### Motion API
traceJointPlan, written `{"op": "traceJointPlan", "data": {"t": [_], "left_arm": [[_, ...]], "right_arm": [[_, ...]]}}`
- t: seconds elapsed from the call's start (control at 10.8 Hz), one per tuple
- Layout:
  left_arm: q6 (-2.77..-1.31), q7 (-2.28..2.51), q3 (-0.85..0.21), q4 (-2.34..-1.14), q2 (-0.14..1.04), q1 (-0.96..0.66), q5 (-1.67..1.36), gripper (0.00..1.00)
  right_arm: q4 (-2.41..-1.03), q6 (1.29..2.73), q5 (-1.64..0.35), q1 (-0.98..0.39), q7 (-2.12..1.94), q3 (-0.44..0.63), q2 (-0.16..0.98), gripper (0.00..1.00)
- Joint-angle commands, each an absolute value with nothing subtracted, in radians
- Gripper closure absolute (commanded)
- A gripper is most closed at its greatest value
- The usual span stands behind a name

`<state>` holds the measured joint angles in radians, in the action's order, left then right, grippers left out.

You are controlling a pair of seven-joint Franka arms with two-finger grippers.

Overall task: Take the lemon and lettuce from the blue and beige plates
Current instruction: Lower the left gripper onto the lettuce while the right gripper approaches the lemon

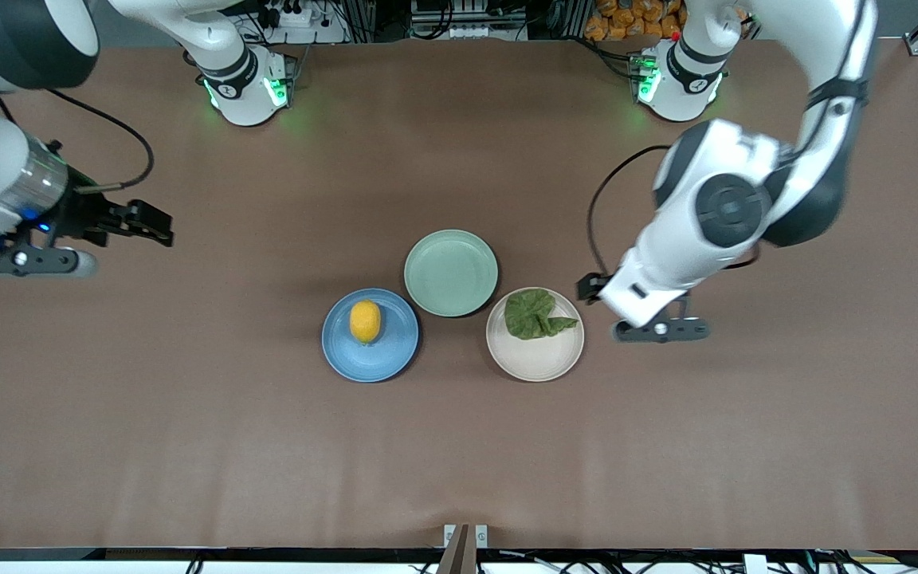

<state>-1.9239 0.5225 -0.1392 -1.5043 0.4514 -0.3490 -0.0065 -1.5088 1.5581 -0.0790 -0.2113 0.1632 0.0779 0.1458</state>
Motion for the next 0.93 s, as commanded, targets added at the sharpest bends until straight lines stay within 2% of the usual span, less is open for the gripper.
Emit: {"op": "traceJointPlan", "data": {"t": [0.0, 0.28, 0.56, 0.84], "left_arm": [[-2.000, 0.653, -0.132, -1.494, 0.538, -0.415, 0.046, 0.00], [-2.147, 0.762, -0.132, -1.535, 0.613, -0.457, 0.092, 0.00], [-2.290, 0.767, -0.133, -1.658, 0.612, -0.453, 0.092, 0.00], [-2.377, 0.770, -0.133, -1.727, 0.618, -0.453, 0.091, 0.00]], "right_arm": [[-1.499, 1.572, -0.118, -0.241, 0.201, 0.084, 0.188, 0.00], [-1.522, 1.658, -0.140, -0.282, 0.270, 0.084, 0.245, 0.00], [-1.676, 1.886, -0.143, -0.340, 0.363, 0.083, 0.249, 0.00], [-1.717, 1.982, -0.202, -0.368, 0.364, 0.083, 0.300, 0.00]]}}
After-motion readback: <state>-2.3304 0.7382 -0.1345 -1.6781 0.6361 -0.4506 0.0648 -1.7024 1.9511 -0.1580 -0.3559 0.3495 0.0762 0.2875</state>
